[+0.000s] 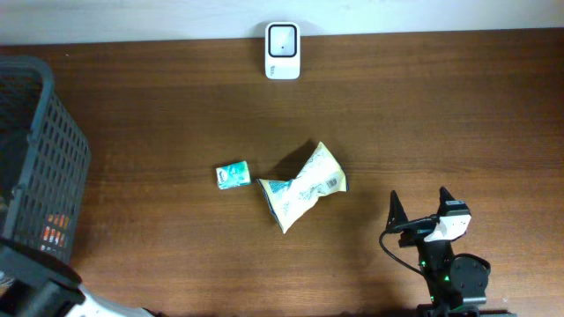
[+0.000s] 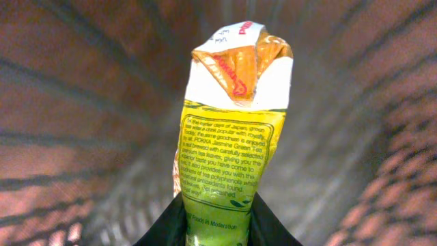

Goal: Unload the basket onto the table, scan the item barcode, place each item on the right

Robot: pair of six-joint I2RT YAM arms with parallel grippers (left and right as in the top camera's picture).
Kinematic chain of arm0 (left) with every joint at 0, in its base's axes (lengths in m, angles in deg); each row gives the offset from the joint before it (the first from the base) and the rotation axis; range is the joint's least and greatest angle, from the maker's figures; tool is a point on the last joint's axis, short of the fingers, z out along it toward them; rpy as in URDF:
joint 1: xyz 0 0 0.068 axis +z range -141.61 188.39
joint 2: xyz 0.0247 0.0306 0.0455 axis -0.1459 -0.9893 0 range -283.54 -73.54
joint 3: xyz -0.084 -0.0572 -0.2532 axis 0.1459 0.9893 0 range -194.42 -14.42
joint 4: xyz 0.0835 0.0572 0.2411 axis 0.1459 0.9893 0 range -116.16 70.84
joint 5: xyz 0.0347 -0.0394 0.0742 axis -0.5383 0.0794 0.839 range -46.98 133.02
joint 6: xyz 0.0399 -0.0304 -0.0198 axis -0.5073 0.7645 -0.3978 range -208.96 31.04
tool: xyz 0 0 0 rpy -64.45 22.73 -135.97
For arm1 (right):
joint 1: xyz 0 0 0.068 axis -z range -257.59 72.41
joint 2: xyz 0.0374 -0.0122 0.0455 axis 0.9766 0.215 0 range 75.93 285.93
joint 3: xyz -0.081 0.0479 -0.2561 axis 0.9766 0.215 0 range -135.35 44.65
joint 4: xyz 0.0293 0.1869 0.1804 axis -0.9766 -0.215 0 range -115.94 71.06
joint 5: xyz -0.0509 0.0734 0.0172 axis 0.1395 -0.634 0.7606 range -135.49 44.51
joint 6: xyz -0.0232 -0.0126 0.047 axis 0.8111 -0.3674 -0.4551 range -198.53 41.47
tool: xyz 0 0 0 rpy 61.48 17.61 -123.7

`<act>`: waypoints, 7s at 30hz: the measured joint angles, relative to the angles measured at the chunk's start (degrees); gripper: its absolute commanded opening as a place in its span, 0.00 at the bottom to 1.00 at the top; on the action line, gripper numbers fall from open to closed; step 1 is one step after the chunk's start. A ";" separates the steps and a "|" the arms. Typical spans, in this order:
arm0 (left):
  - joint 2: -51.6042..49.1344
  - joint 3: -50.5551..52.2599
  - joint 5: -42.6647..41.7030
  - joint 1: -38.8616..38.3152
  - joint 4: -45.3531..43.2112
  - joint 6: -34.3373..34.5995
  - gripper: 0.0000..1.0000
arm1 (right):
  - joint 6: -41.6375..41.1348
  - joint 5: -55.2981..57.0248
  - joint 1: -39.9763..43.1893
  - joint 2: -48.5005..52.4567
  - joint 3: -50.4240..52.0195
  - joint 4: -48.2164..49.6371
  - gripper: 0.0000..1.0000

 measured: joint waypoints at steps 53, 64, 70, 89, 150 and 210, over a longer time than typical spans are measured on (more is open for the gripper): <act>12.81 -20.79 3.74 -41.40 14.01 10.32 0.99 | 0.02 0.02 0.00 0.00 0.00 0.00 0.99; 20.35 -14.71 9.40 -10.29 21.46 22.75 0.99 | 0.02 0.02 0.00 0.00 0.00 0.00 0.99; 18.36 3.72 8.35 -2.27 13.94 23.67 0.99 | 0.02 0.00 0.00 0.00 0.00 0.00 0.99; 0.87 18.10 3.96 0.42 7.87 18.99 1.00 | 0.02 0.02 0.00 0.00 0.00 0.00 0.99; -4.28 -32.57 -19.19 -39.32 34.32 8.17 0.00 | 0.00 0.02 0.00 0.00 0.00 0.00 0.99; -12.94 -56.50 12.72 -50.60 38.14 11.21 0.99 | 0.02 0.00 0.00 0.00 0.00 0.00 0.99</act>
